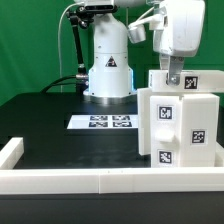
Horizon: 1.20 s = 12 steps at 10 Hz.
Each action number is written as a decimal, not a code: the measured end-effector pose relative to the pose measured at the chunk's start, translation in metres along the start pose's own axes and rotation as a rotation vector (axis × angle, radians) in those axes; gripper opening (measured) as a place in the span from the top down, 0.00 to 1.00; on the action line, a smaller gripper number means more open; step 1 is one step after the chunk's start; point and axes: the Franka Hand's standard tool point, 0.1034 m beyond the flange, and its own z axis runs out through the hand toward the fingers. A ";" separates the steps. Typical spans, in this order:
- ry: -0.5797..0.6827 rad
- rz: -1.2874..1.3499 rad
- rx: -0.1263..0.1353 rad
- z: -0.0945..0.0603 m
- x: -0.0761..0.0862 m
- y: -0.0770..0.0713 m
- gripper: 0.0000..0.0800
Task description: Assemble cabinet
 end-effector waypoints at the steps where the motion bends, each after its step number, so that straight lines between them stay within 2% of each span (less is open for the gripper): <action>1: 0.000 0.082 0.000 0.000 0.000 0.000 0.30; 4: 0.000 0.304 0.001 0.000 0.000 0.000 0.30; 6: -0.003 0.467 0.011 0.001 0.002 -0.003 0.30; 8: -0.008 0.676 0.022 0.000 0.014 -0.009 0.30; 12: -0.019 0.988 0.033 0.000 0.020 -0.014 0.30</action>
Offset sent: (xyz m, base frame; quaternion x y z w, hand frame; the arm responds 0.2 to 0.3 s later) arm -0.0061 0.0030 -0.0023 0.0005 0.0146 0.1593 0.9871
